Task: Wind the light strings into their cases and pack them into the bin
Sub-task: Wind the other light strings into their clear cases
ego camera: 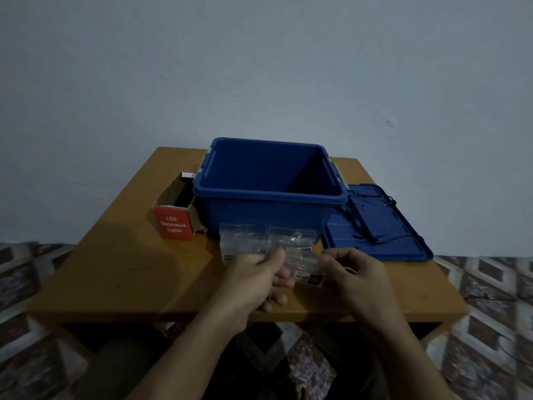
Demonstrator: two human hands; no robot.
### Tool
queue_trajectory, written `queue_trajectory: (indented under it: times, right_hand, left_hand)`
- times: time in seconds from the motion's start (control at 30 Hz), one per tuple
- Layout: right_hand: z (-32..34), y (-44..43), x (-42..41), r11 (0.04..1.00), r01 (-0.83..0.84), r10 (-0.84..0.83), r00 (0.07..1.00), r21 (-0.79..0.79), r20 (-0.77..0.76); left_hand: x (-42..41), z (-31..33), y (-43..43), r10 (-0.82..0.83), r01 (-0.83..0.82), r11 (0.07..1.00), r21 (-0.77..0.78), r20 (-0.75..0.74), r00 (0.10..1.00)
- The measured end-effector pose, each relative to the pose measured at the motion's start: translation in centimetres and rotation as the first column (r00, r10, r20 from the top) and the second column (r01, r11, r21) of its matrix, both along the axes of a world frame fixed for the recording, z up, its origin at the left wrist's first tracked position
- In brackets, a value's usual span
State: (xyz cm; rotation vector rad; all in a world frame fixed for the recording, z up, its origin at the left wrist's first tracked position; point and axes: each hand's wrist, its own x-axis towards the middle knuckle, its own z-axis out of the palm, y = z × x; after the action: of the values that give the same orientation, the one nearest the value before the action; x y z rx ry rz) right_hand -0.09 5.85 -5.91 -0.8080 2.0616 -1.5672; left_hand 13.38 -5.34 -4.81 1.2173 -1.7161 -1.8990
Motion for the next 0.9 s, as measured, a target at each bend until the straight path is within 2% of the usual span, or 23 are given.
queue_trajectory:
  times: [0.13, 0.4, 0.63, 0.77, 0.9]
  right_hand:
    - [-0.1, -0.3, -0.6, 0.999, 0.034, -0.034, 0.999, -0.001, 0.001]
    - [-1.0, -2.5, -0.3, 0.996, 0.076, -0.077, 0.997, -0.044, -0.012]
    - [-1.2, -2.2, 0.1, 0.991, 0.118, -0.119, 0.993, -0.061, -0.014]
    - [-0.3, -1.9, 1.0, 0.972, 0.203, -0.225, 0.953, -0.122, -0.203]
    - [1.8, -3.0, 3.4, 0.984, 0.103, -0.154, 0.904, -0.146, -0.398]
  left_hand:
    - [-1.1, 0.3, -0.2, 0.025, -0.025, 1.0, 0.0, 0.018, 1.0]
    - [-0.4, 0.1, -0.5, 0.084, -0.08, 0.99, 0.117, -0.029, 0.996]
    - [2.1, -0.1, -1.4, 0.022, -0.022, 1.0, 0.007, 0.037, 0.999]
    - [4.4, 0.6, -2.1, 0.034, -0.032, 0.995, -0.09, 0.02, 0.999]
    - [7.2, 1.9, -4.0, 0.172, -0.156, 0.954, -0.255, 0.044, 0.984]
